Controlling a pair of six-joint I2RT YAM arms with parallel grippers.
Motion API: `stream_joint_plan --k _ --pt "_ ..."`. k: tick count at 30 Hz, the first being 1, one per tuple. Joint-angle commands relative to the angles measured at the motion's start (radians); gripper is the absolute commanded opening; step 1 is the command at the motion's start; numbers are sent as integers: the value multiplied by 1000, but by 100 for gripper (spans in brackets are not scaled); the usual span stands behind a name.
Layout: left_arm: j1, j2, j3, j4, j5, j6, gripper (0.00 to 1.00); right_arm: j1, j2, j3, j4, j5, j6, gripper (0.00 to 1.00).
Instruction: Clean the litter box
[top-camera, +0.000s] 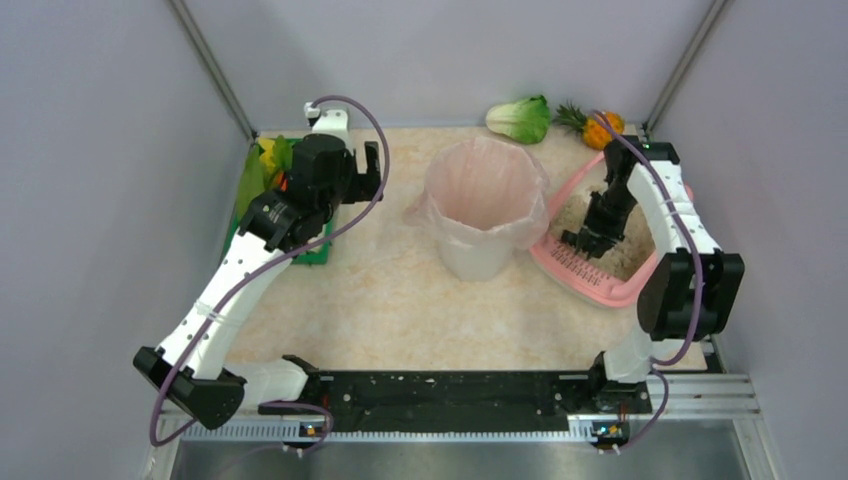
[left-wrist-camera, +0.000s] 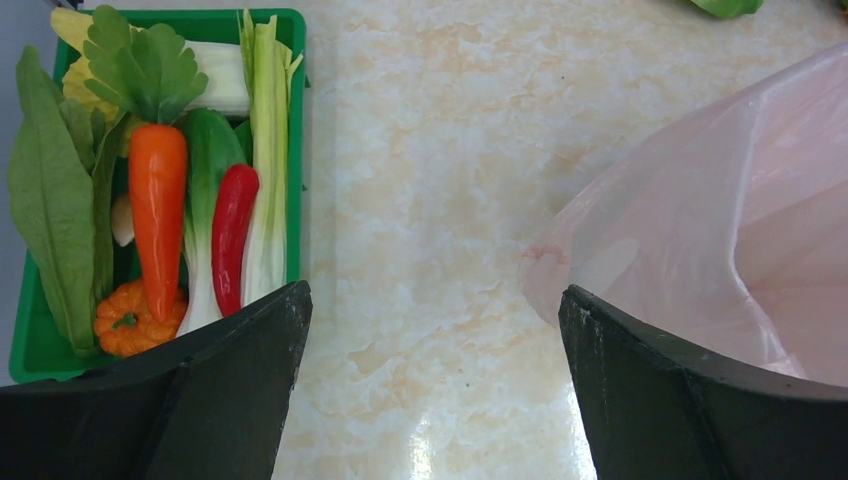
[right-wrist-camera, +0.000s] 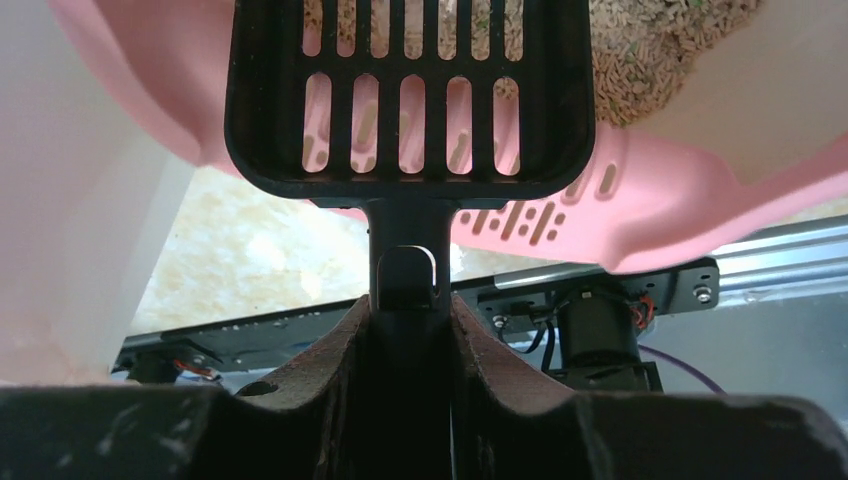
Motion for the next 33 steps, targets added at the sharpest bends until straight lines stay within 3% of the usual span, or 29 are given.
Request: stream_joint_plan --k 1,6,12,23,33 --pt "-1 -29 -6 27 -24 12 99 -36 48 2 39 -90 -25 0" --pt "-1 -36 -14 28 -22 9 99 -37 95 21 56 -98 -25 0" --pt "-1 -35 -19 28 -26 8 99 -37 164 50 90 55 17 0" --pt "5 -51 -24 29 -50 10 99 -37 246 -35 382 143 48 0" --pt "14 -92 -21 0 -112 9 99 -60 423 82 485 188 37 0"
